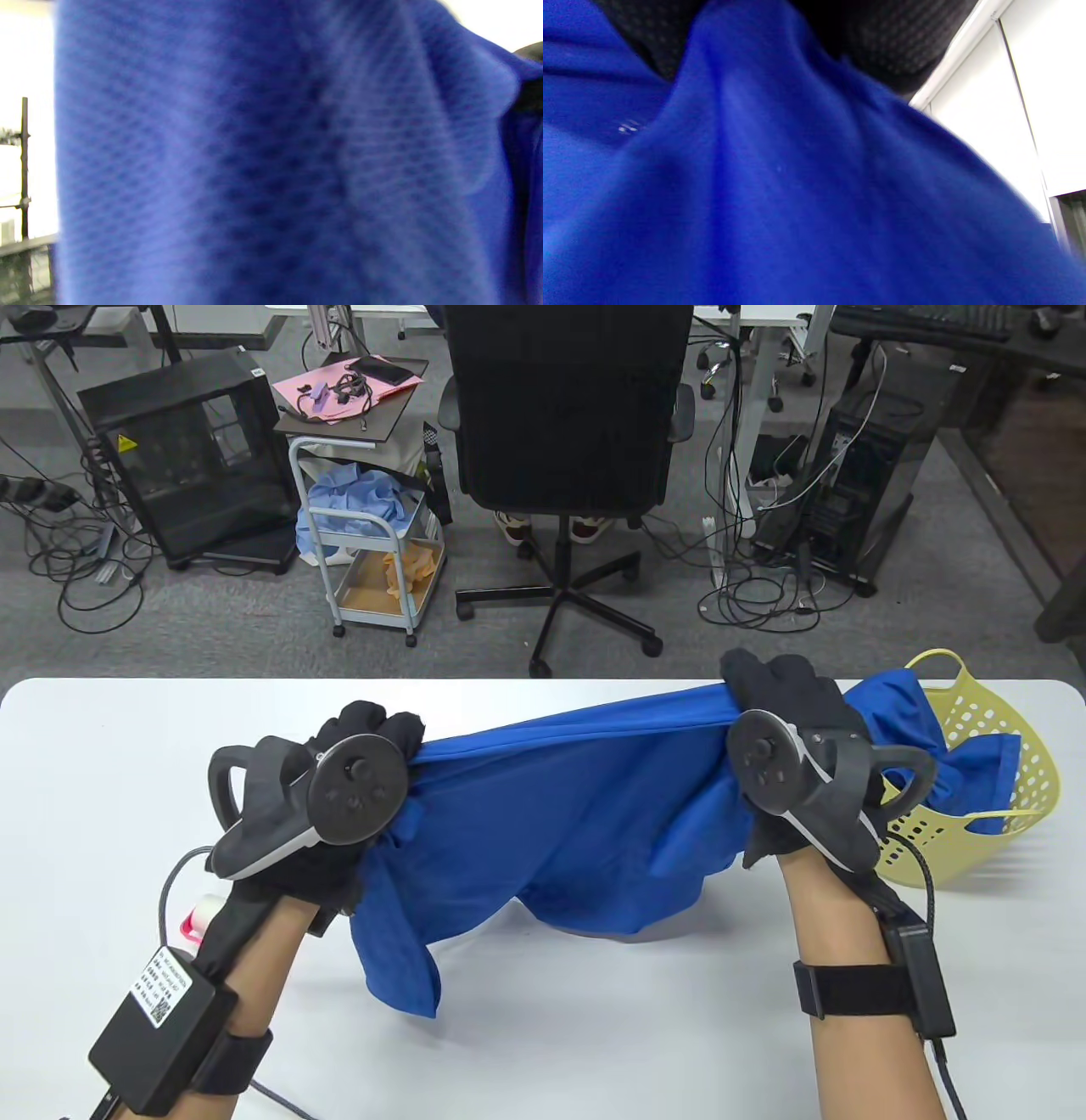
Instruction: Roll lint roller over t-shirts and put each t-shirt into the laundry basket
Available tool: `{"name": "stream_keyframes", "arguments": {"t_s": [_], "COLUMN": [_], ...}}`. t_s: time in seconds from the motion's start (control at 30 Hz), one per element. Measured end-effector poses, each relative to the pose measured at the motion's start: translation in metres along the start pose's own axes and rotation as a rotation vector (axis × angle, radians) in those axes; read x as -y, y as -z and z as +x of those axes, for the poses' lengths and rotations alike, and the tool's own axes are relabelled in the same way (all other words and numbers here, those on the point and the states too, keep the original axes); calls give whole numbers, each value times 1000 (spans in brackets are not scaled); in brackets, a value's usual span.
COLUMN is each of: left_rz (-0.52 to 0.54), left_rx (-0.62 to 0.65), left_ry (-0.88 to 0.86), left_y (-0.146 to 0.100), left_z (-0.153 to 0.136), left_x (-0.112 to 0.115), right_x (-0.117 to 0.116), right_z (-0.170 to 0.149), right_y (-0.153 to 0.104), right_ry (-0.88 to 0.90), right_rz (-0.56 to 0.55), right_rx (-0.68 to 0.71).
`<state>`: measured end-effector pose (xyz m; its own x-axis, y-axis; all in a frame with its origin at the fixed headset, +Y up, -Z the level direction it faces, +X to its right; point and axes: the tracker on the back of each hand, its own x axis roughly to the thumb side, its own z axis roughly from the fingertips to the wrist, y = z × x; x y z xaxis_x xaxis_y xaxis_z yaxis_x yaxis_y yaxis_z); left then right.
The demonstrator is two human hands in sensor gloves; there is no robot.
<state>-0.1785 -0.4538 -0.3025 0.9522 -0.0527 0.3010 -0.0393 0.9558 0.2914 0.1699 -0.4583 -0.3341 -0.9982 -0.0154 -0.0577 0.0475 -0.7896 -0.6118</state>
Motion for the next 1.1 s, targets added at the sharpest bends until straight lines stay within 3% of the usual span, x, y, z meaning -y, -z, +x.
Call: {"name": "stream_keyframes", "arguments": {"t_s": [0.17, 0.27, 0.37, 0.5, 0.6, 0.67, 0.77, 0.87, 0.93, 0.97, 1.1], "left_rz": [46, 70, 43, -12, -13, -90, -17, 69, 172, 251, 495], "left_rx": [25, 27, -57, -185, -274, -281, -360, -414, -429, -413, -317], "left_ry": [52, 211, 275, 298, 275, 178, -123, -496, -728, -818, -953], "left_y": [-11, -16, -17, -10, 7, 24, 52, 73, 85, 88, 82], "left_z": [-7, -7, -14, -32, -47, -55, -73, -96, -108, -112, -119], "left_x": [-7, -13, -17, -13, -4, 7, 24, 29, 24, 19, -8], "right_x": [16, 35, 47, 42, 22, 4, -26, -41, -37, -30, 0], "right_z": [-13, -16, -19, -25, -24, -20, -14, -13, -9, -7, -3], "right_y": [0, 0, 3, 12, 23, 35, 59, 84, 99, 104, 104], "right_ry": [76, 101, 129, 159, 186, 206, 267, 414, 498, 537, 611], "right_rz": [1, -36, -50, -8, 47, 87, 139, 147, 79, -6, -214], "right_rx": [-14, -13, -21, -46, -88, -109, -206, -288, -301, -296, -201]}}
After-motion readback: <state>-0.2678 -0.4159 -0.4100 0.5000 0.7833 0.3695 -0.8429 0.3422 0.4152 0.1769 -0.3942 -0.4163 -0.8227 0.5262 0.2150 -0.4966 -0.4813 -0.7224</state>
